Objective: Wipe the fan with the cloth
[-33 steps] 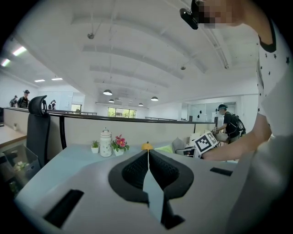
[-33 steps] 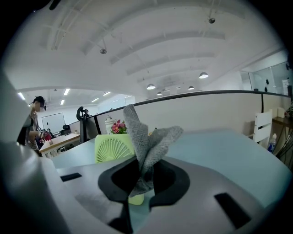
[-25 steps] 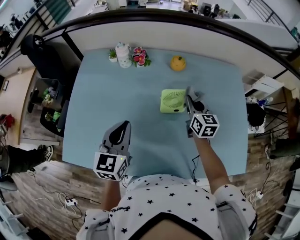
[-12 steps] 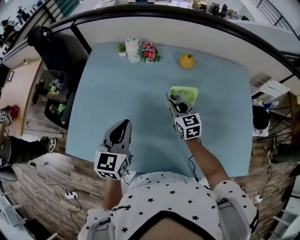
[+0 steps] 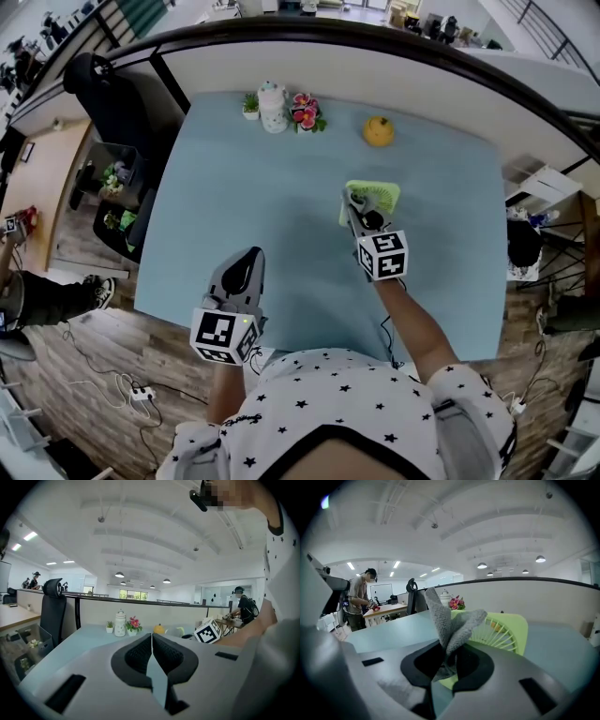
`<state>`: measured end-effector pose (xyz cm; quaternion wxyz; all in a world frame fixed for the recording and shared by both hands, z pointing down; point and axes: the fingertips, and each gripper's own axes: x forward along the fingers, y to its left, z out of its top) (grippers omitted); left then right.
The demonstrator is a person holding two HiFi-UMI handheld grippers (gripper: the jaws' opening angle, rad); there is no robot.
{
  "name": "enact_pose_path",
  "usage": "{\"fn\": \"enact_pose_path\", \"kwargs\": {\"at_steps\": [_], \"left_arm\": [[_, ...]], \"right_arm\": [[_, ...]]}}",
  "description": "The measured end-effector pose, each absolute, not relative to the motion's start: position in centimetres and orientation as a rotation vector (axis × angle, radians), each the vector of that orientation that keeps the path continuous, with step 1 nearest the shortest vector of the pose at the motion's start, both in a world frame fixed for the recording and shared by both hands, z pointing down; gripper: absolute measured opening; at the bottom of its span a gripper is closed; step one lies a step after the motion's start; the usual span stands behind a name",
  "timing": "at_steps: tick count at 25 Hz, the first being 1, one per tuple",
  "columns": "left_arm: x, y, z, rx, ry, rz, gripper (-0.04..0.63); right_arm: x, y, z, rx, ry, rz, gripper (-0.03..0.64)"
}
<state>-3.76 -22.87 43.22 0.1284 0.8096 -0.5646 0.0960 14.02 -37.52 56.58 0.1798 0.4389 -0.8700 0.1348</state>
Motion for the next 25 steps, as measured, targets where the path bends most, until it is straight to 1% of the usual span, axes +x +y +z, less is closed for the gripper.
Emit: {"fn": "enact_pose_path", "kwargs": {"at_steps": [8,16,25], "left_arm": [[-1.8,-23.6,43.0,2.411,-1.580,0.287,0.032],[-0.6,-24.0,42.6,2.442,-1.551,0.291,0.032],[-0.8,-23.5,42.7,2.428,-1.561,0.299,0.032]], "right_arm": [[18.9,-38.2,55.1,1.389,-2.431,0.388,0.048],[24.8,-38.7,56.5,1.539,-2.325,0.428,0.048],[25.6,-38.7,57.7,1.553,-2.289,0.454,0.048]]}}
